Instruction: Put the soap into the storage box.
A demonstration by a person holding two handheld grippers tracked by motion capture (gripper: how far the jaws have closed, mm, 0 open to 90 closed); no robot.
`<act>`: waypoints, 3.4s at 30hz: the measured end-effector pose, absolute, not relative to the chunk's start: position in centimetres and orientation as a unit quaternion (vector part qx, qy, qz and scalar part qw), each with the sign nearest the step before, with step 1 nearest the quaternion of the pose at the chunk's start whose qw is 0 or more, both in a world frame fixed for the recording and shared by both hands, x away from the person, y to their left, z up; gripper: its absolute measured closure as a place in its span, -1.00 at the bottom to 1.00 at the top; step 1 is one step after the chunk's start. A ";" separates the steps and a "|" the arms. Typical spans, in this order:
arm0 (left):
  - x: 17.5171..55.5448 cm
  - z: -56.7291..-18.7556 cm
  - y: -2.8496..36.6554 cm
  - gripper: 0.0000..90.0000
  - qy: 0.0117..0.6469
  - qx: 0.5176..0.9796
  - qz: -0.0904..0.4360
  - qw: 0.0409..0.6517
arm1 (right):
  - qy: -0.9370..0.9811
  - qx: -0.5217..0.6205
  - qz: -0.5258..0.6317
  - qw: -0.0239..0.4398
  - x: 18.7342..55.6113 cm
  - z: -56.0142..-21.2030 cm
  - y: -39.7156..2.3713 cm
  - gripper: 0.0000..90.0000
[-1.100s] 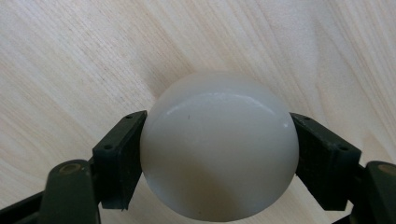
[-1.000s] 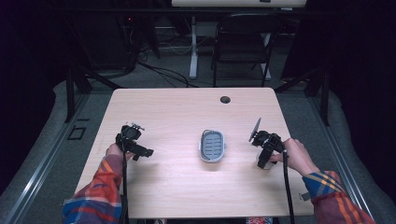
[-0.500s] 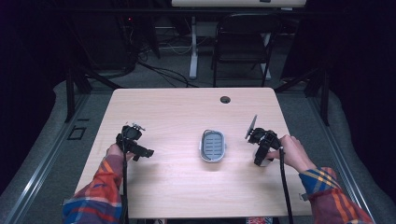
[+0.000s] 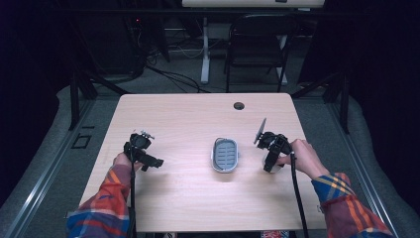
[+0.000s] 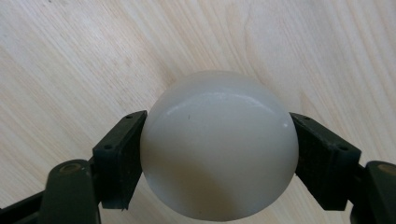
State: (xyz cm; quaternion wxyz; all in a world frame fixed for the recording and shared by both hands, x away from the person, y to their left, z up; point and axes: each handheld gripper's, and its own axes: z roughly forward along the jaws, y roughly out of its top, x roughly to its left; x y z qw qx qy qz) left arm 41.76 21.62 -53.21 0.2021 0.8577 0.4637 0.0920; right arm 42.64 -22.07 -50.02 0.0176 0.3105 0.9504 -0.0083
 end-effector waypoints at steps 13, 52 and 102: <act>41.7 -53.1 21.4 -1.00 0.462 0.859 0.098 0.197 | 0.954 0.299 -0.001 0.027 43.1 -48.8 -20.8 -0.46; 41.8 -53.4 20.8 -1.00 0.452 0.866 0.098 0.189 | 0.960 0.278 -0.011 0.035 44.8 -45.8 -17.7 -0.46; 41.6 -53.3 21.1 -1.00 0.453 0.865 0.098 0.194 | 0.974 0.222 -0.002 0.033 46.3 -44.3 -10.9 -0.46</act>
